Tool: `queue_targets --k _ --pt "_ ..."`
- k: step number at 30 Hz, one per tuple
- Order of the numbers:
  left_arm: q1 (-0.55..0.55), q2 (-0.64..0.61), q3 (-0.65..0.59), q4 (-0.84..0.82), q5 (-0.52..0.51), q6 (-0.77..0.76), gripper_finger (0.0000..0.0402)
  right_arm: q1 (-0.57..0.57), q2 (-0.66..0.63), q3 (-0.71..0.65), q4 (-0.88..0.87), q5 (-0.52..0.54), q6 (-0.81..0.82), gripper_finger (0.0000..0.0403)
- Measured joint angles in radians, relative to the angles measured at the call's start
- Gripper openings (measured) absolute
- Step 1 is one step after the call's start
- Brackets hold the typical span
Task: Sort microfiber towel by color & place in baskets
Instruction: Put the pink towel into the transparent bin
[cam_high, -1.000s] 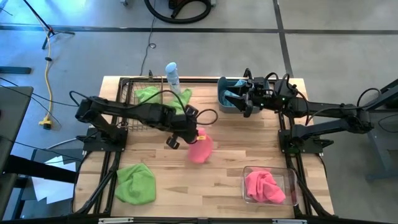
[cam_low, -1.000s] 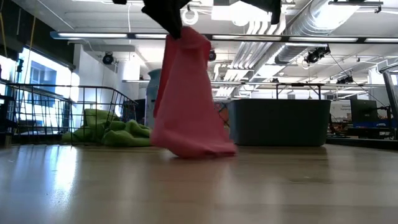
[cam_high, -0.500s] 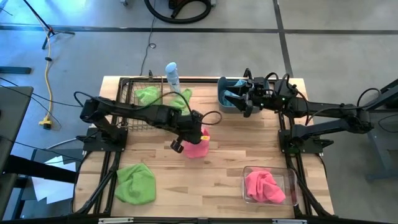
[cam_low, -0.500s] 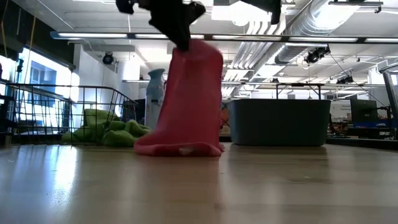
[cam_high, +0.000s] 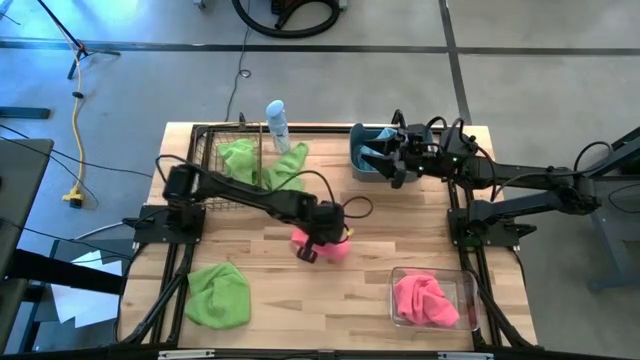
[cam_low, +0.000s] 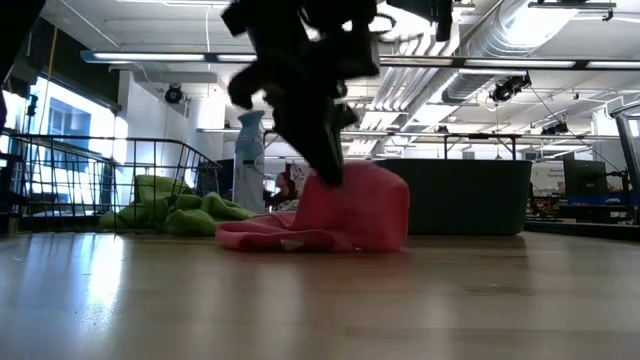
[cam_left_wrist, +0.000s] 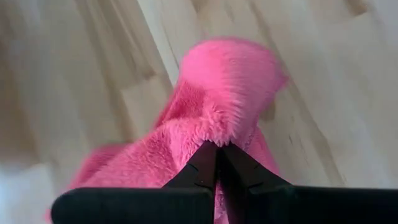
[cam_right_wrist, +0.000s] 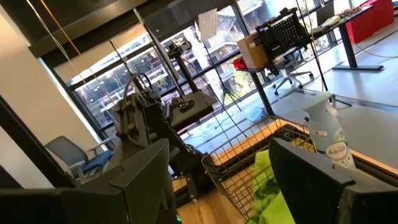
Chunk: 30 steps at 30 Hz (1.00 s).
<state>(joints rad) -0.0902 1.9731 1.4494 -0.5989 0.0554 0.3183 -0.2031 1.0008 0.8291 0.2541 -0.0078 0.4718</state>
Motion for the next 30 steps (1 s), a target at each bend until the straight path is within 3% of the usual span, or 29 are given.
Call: queue_targets --k 6,17,23,30 --pt "0.032 0.085 0.000 -0.006 0.094 -0.114 0.0000 0.000 0.000 0.000 -0.025 0.000 0.000 0.0272" --pt "0.078 0.086 0.000 -0.003 0.096 -0.186 0.0020 0.000 0.000 0.000 -0.033 0.000 -0.006 0.0272" --pt "0.093 0.067 0.001 -0.018 0.146 -0.221 0.0083 0.000 0.000 0.000 -0.033 0.000 -0.009 0.0272" --pt "0.111 -0.020 0.001 -0.121 0.092 -0.229 0.0175 0.000 0.000 0.000 -0.037 0.007 -0.009 0.0272"
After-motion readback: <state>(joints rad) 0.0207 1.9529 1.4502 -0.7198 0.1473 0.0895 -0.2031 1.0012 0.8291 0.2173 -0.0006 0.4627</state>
